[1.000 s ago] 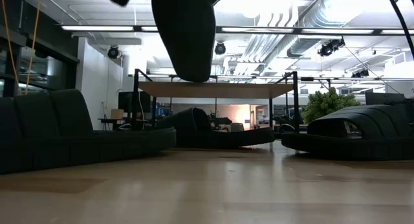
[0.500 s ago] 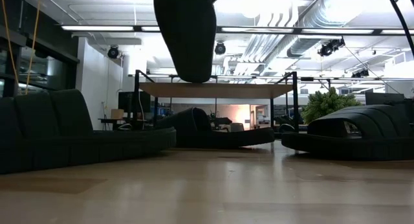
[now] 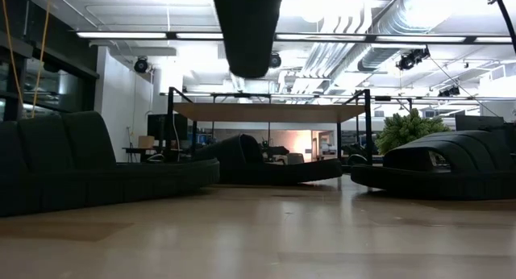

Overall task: Pick and place slides into the shelf
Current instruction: Put the black slipper on the shelf

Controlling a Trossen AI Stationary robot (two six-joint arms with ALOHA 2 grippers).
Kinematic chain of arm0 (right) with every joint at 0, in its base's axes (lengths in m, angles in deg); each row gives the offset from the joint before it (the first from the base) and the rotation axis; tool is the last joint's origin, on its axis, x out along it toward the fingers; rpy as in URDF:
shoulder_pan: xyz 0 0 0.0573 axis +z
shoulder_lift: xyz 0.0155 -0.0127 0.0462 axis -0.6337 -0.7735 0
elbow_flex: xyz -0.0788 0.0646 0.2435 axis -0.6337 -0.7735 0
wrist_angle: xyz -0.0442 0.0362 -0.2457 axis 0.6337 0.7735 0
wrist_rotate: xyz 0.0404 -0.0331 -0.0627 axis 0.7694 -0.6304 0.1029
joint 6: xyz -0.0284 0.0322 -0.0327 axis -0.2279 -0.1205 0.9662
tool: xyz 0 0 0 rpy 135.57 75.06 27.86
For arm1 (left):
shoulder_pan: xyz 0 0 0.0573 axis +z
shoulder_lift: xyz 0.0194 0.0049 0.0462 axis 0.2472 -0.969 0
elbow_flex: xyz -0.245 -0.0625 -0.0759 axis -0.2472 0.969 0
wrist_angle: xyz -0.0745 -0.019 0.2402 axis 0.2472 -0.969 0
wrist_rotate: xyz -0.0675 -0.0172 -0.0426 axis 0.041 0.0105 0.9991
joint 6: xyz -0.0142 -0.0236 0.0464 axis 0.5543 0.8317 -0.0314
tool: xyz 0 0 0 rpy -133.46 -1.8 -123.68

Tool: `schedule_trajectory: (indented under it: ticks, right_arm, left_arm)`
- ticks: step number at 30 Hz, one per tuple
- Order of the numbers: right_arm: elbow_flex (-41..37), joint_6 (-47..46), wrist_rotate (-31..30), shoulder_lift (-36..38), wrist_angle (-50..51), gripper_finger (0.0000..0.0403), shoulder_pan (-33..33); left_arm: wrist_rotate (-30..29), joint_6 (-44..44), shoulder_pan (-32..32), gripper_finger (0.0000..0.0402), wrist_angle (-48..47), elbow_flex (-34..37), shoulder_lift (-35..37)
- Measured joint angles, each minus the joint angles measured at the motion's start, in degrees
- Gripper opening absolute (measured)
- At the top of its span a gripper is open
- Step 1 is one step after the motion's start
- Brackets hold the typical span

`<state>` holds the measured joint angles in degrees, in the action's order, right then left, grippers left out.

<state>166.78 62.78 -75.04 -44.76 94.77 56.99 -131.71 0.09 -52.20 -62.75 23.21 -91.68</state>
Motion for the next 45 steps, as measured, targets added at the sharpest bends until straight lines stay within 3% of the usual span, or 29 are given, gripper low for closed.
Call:
schedule_trajectory:
  ticks: [10, 15, 22, 32, 38, 45]
  right_arm:
    - [0.0, 5.33, -6.08, 3.52, 0.86, 0.0, 1.12]
    - [0.0, 6.8, -6.71, 6.29, 2.94, 0.0, 0.91]
    - [0.0, 6.3, -9.73, 10.28, 8.52, 0.0, 0.1]
    - [0.0, 6.3, -9.61, 11.64, 14.12, 0.0, -4.71]
    - [0.0, 11.06, -5.5, 13.39, 12.72, 0.0, -8.94]
    - [0.0, 21.0, 7.43, 19.08, 3.39, 0.0, -15.25]
  left_arm:
    - [2.21, 5.96, 0.0, 0.0186, -2.24, 0.02, 2.67]
    - [7.97, 16.99, 0.0, 0.0184, -13.54, 0.76, 7.37]
    - [22.19, 34.41, 0.04, 0.0184, -30.93, 0.85, 16.13]
    - [25.93, 43.59, 0.04, 0.0184, -42.5, 0.9, 20.38]
    - [25.93, 43.87, 0.04, 0.0184, -42.92, 0.9, 20.44]
    - [25.83, 44.08, 0.04, 0.0184, -44.02, 0.9, 20.44]
